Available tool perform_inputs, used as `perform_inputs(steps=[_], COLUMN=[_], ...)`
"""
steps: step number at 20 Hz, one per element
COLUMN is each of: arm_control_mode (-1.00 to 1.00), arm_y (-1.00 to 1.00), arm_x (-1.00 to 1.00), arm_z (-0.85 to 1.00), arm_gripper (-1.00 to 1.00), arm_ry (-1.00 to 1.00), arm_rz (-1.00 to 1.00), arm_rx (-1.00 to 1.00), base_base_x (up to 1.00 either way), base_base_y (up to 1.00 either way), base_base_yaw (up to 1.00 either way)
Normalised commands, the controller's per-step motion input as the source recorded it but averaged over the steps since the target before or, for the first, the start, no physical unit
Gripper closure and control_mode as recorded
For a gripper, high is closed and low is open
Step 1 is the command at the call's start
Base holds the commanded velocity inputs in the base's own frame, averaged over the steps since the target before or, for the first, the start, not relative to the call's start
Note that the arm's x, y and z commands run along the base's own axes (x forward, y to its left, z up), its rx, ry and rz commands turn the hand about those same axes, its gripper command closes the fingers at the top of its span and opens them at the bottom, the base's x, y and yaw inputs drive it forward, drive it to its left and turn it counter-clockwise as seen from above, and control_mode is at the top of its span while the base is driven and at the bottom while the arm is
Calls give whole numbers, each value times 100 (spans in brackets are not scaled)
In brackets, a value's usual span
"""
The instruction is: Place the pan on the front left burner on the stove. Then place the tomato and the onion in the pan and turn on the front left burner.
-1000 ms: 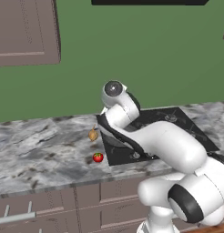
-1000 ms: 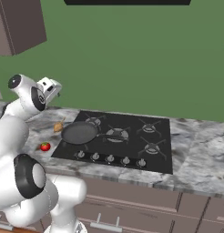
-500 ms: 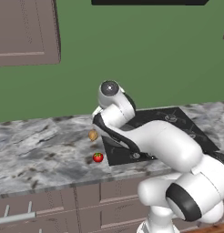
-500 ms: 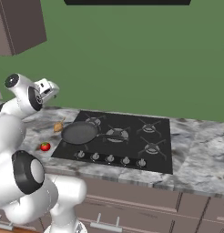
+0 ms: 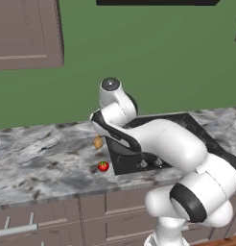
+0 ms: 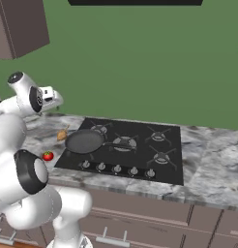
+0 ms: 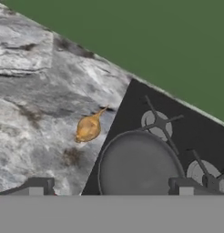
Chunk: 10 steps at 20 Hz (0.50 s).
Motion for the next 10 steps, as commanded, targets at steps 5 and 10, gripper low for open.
perform_inputs(steps=[5,10], arm_control_mode=[-100,-100], arm_y=[5,0], arm_x=[2,1], arm_z=[-30,-67], arm_gripper=[-100,-100], arm_ry=[13,7], arm_rz=[-12,0], arm_rx=[7,1], base_base_x=[0,0], base_base_y=[0,0], base_base_yaw=[0,0])
